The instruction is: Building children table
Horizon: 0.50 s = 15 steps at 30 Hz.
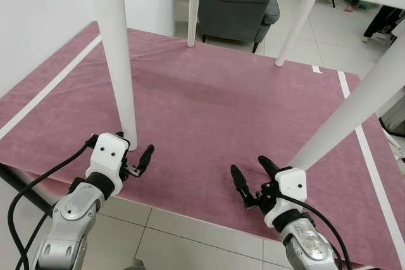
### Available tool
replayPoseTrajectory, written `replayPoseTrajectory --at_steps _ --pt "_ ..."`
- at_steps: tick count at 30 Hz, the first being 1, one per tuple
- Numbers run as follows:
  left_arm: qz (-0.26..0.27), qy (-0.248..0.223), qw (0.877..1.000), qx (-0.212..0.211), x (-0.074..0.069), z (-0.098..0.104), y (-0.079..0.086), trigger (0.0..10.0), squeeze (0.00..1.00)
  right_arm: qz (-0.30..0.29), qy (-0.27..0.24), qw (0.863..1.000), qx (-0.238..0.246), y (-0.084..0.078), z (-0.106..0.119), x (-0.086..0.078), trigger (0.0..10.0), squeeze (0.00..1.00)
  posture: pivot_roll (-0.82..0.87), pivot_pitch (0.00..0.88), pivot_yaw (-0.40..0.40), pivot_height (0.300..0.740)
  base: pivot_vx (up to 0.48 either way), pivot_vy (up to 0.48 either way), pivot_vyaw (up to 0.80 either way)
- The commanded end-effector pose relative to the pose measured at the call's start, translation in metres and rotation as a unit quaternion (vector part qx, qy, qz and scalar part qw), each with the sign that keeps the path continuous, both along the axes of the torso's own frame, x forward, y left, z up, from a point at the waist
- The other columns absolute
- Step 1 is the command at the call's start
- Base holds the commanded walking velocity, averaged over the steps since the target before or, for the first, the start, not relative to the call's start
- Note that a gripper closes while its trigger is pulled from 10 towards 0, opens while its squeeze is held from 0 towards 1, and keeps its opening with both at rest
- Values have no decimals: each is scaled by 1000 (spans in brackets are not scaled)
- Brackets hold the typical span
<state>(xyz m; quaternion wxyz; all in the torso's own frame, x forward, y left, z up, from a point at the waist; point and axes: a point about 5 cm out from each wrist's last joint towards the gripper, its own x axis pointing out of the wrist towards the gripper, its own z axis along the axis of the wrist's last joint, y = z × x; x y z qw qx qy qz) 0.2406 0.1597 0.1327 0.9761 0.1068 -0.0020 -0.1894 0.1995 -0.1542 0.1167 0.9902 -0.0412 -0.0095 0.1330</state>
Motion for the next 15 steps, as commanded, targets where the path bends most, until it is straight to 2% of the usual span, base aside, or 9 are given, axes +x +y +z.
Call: replayPoseTrajectory --at_steps 1,15 --pt "27 7 1000 5 1 -5 3 10000 0 -1 9 1000 -2 1 -4 0 10000 0 139 0 -32 740 0 0 0" --pt "32 7 999 -1 1 -4 2 10000 0 2 10 1000 -7 2 -4 0 10000 0 140 0 -33 740 0 0 0"
